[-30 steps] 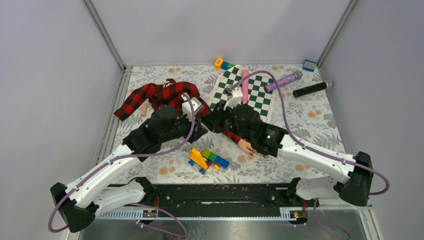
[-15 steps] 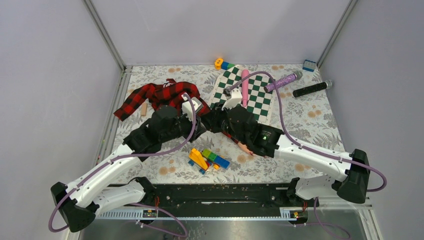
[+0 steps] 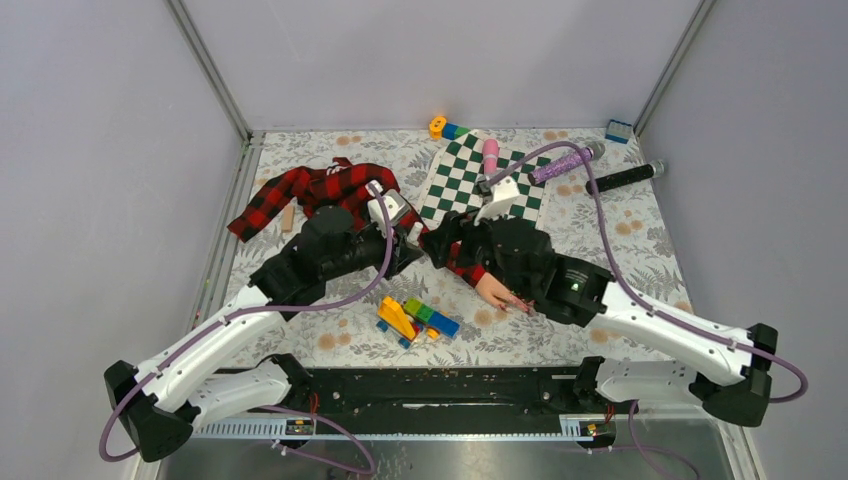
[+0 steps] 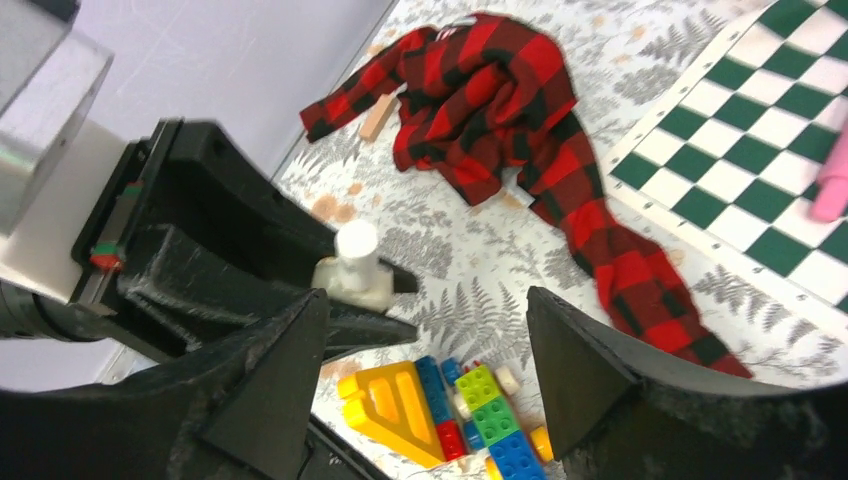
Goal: Paint the nails
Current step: Screw the nail polish bottle.
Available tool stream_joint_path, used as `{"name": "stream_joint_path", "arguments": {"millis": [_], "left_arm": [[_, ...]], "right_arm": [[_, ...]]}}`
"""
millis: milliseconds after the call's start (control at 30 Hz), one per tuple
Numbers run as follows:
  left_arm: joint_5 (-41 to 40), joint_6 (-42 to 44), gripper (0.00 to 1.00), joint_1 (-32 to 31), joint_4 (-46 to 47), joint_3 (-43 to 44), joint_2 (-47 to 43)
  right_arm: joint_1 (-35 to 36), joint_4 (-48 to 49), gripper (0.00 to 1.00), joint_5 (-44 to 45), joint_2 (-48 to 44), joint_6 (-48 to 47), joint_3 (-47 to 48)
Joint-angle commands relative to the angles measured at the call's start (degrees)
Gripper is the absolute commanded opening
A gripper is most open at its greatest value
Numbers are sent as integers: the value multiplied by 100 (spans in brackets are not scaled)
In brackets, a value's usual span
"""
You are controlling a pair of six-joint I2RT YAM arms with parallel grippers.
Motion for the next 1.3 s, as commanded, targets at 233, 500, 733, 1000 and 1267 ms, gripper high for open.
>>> {"name": "stream_joint_path", "arguments": {"millis": [233,500,733,1000,1267], "left_arm": [[2165,-160,0,96,725,382,162],[4763,-1358,0,141,2382,145,134],[5396,-2007,0,134,3088,58,241],[5408,-2042,0,135,3112,54,299],[5312,-2062,0,134,3150,32,288]], "right_arm": [[-1707,28,87,-3472,-1232,-1350,-181],[-1979,1692,88,-6385,-1498,-845,-437],[-1976,2987,80,-7472,-945,122,-480],[-1942,3919,67,-7611,-776,712,-690],[-1772,3444,60,-7564,-654,380,-550]]}}
